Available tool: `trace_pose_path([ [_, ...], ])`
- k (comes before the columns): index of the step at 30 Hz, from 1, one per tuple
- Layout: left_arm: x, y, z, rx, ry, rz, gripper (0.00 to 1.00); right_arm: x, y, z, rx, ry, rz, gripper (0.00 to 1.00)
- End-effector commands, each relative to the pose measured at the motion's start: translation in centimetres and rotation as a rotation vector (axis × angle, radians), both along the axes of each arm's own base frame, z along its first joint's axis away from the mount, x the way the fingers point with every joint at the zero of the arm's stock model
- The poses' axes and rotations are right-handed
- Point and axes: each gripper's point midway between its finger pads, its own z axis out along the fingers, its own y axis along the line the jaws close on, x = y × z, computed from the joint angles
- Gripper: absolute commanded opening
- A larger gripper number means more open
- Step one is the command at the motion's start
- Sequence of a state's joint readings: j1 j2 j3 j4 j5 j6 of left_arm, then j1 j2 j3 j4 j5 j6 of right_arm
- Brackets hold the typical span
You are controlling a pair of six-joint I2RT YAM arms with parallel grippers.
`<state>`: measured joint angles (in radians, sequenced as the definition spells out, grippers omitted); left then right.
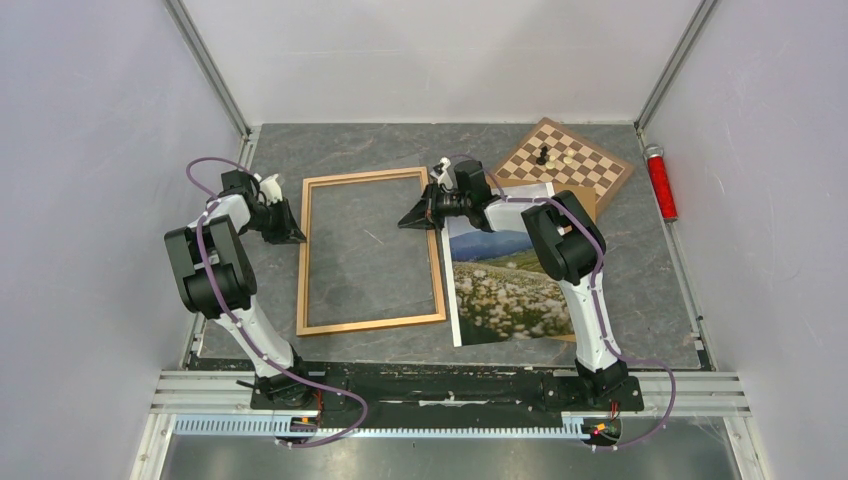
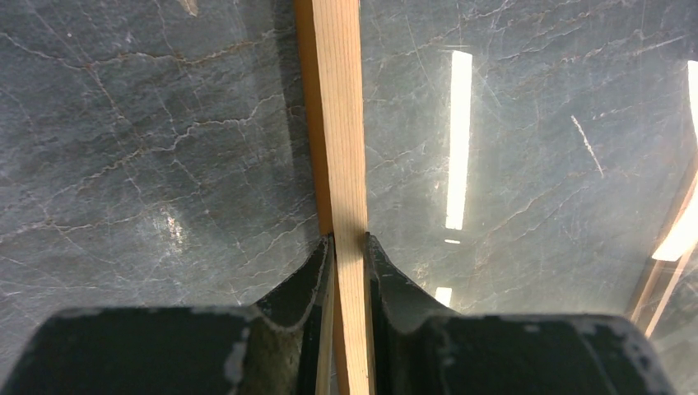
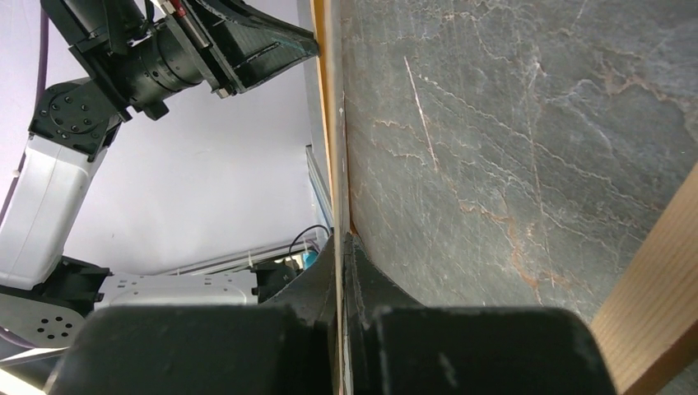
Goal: Put the photo into the frame
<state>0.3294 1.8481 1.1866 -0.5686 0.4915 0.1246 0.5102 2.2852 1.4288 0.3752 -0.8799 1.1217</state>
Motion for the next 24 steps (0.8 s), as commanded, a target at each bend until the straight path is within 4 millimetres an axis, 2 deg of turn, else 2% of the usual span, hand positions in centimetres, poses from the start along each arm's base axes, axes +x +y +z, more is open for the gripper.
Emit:
trace_pose_path([
  [1,0.9,-0.2,1.7,0.018,-0.069,-0.026,0.2,0.5,-0.3,2.0,-0.005,-0.069,-0.014,0.0],
  [10,0.9,-0.1,1.5,0.02,-0.066,-0.025,0.2,0.0,-0.8,0.7,-0.049,-0.045,-0.016,0.0],
  [24,0.8,-0.1,1.3,0.025,-0.064,-0.025,0.21,0.2,-0.5,1.8,-0.008,-0.028,-0.012,0.0],
])
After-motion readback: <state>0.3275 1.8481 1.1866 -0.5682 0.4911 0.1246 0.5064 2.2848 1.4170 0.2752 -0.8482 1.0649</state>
